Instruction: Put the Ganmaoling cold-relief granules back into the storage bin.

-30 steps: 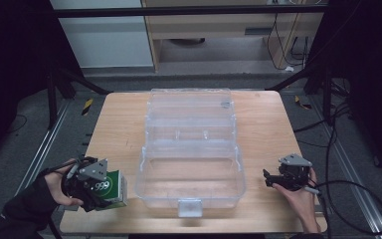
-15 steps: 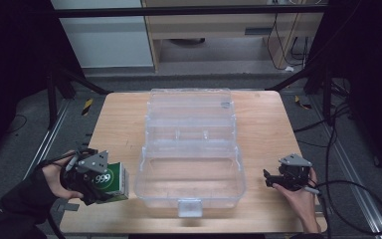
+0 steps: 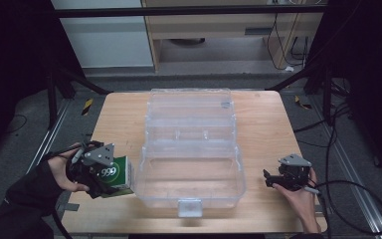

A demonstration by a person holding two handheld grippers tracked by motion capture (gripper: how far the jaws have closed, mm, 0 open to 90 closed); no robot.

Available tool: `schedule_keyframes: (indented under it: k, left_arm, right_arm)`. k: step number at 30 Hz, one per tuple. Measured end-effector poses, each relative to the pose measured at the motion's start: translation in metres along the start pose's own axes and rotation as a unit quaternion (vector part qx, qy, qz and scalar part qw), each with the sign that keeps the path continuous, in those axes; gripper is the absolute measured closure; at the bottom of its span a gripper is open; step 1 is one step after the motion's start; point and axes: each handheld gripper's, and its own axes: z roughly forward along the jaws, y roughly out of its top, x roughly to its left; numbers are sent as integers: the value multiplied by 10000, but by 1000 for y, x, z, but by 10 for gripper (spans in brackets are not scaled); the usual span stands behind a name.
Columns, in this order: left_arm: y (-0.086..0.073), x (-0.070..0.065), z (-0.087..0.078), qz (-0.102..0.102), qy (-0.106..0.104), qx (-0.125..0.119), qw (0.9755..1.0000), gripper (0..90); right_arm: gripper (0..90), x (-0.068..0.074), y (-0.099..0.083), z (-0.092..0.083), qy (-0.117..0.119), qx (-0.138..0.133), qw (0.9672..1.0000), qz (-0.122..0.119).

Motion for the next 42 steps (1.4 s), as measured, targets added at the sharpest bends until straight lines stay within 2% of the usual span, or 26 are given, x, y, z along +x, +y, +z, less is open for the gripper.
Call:
schedule_keyframes:
  k: [10, 13, 19, 24, 30, 31, 32, 42]
  left_arm:
    - [25, 4, 3, 183, 10, -107, 9998, 144]
    - [35, 6, 5, 320, 25, -99, 9994, 144]
    - [48, 9, 11, 465, 8, -83, 9989, 144]
    - [57, 10, 19, 456, -25, -182, 9988, 144]
    - [66, 11, 27, 551, -114, -105, 9984, 144]
    - [66, 10, 28, 409, -160, -8, 9990, 144]
    - [68, 12, 30, 579, -123, -105, 9982, 144]
    - [77, 16, 49, 668, -236, 9, 9975, 144]
  right_arm:
    - [39, -1, 0, 0, 6, 4, 10000, -14]
    - [39, -1, 0, 0, -1, 3, 10000, -12]
    - [38, -2, 0, 0, -5, -5, 10000, -18]
    - [38, -1, -1, 1, 1, -5, 10000, -34]
    - [38, -1, -1, 1, -2, -2, 10000, -39]
    - [37, -1, -1, 1, 0, -5, 10000, -42]
    - [37, -1, -1, 1, 0, -6, 10000, -46]
    - [35, -1, -1, 1, 4, 24, 10000, -70]
